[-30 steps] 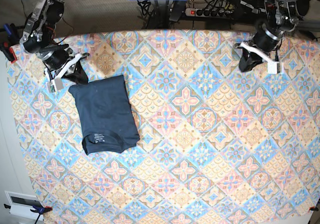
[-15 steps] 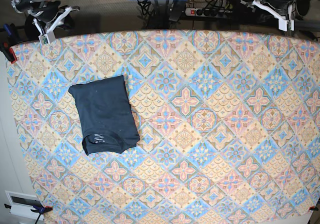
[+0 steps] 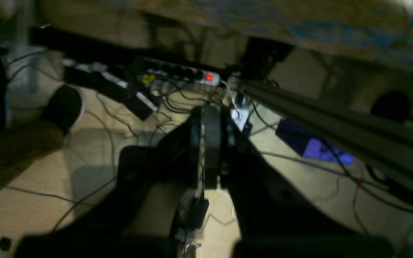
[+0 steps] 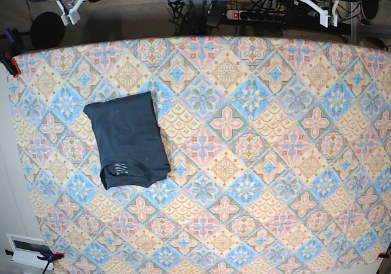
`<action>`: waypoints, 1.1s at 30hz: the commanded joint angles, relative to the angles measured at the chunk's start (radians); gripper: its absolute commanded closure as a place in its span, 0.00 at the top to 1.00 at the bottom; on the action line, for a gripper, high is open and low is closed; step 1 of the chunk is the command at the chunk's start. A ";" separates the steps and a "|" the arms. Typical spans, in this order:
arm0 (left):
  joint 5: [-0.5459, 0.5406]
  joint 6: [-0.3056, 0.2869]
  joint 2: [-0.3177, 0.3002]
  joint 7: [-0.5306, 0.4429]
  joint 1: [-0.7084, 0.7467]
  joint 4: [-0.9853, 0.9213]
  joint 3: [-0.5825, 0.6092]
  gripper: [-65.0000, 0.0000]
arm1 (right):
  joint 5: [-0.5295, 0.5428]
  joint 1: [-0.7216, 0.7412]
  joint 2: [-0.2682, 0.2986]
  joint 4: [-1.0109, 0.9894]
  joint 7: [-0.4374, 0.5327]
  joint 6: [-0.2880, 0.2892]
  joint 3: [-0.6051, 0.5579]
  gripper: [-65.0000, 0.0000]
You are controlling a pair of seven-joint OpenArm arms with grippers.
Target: Layout the t-shirt on the table in an organized manner, then fold the t-shirt properly
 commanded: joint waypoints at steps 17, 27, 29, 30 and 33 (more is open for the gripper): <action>0.211 0.003 -0.006 -0.388 -0.252 -0.660 0.331 0.00 | -0.299 0.254 0.007 -0.445 0.219 0.004 -0.161 0.00; 0.218 0.003 -0.004 -0.659 -0.436 -1.078 0.517 0.00 | -0.453 0.397 0.007 -0.775 0.436 -0.001 -0.186 0.00; 0.218 0.003 -0.004 -0.732 -0.483 -1.181 0.572 0.00 | -0.453 0.429 0.007 -0.852 0.489 -0.002 -0.235 0.00; 0.218 0.003 -0.003 -0.767 -0.508 -1.236 0.597 0.00 | -0.453 0.440 0.007 -0.884 0.523 -0.002 -0.257 0.00; 0.209 0.003 0.008 -0.880 -0.595 -1.402 0.678 0.00 | -0.453 0.475 0.007 -0.983 0.614 -0.010 -0.312 0.00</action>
